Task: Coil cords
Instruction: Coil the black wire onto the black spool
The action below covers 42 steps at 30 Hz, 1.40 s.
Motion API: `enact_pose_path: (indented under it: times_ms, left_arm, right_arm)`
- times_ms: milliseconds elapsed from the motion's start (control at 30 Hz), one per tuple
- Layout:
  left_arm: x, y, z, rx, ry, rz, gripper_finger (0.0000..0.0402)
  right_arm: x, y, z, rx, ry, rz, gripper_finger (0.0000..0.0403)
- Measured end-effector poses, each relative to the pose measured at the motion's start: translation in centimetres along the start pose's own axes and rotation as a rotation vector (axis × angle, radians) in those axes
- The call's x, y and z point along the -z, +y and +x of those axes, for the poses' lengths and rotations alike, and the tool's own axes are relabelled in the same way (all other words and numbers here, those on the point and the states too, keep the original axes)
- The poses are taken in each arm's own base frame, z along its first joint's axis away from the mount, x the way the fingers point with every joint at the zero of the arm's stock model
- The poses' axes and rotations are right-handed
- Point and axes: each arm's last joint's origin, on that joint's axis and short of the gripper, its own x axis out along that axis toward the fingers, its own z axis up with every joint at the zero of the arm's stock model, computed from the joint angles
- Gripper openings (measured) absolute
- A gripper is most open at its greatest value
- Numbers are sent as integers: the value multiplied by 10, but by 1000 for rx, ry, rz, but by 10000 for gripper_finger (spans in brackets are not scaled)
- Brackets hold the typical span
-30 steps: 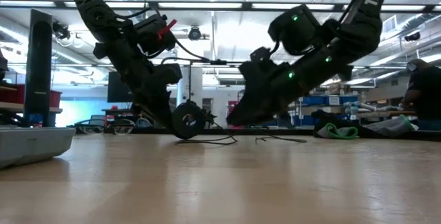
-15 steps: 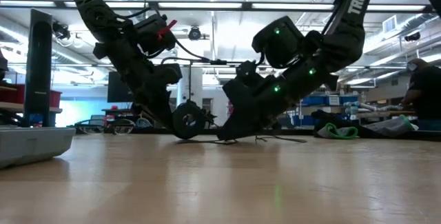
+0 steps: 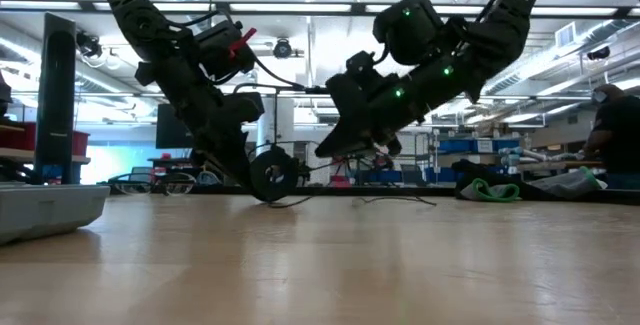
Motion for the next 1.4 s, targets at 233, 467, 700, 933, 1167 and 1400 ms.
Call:
enact_pose_path:
  times_ms: [233, 467, 700, 933, 1167, 1400]
  left_arm:
    - [0, -2, 0, 55, 15, 6, 0]
    - [-9, -6, -1, 117, -77, 18, 0]
    - [-32, -14, -7, 218, -314, -15, 0]
    - [-37, -13, -8, 162, -383, -67, 0]
    - [-31, -11, -7, 112, -317, -88, 0]
    - [-28, -9, -6, 45, -289, -79, 0]
  right_arm:
    - [-11, -27, -2, 96, 45, 43, 1]
    - [5, -36, -4, 119, 219, 113, 1]
    - [7, -11, -6, -12, 199, 125, 0]
    - [-12, 6, -3, -86, 90, 120, 0]
    - [-55, 21, 6, -75, 112, -39, 1]
    - [-78, 12, 11, -75, 150, -32, 13]
